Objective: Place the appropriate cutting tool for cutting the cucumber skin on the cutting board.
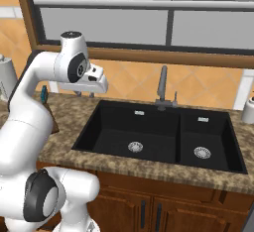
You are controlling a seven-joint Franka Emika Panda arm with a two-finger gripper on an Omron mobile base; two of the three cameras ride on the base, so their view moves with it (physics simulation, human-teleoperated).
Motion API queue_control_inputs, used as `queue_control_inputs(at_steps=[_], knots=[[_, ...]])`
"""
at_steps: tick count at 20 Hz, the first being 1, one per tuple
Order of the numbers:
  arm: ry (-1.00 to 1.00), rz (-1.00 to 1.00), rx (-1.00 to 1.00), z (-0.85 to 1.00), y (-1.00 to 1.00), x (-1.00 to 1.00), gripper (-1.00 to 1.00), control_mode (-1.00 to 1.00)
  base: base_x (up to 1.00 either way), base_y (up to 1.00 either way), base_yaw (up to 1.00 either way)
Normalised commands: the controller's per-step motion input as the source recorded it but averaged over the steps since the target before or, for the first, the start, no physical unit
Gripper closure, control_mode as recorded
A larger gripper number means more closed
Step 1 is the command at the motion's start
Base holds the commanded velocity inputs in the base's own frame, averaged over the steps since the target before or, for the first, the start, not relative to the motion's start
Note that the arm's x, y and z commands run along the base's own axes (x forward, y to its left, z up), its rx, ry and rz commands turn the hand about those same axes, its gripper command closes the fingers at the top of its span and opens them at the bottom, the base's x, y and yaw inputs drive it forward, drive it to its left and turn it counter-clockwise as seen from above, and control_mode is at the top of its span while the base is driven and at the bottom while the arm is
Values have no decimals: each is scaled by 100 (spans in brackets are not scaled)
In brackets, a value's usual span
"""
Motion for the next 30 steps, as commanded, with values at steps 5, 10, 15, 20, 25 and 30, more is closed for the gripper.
queue_control_inputs(at_steps=[5,10,15,20,25,30], knots=[[2,0,-1,-2,0,-7,-100,-100,0,0,0],[0,0,0,-34,83,-54,-100,-100,0,0,0],[7,-7,9,-43,100,-48,-100,-100,0,0,0],[14,-8,16,-65,97,-29,-100,-100,0,0,0],[7,-10,12,-85,99,-26,-100,-100,0,0,0],[0,-1,1,-72,91,-44,-100,-100,0,0,0]])
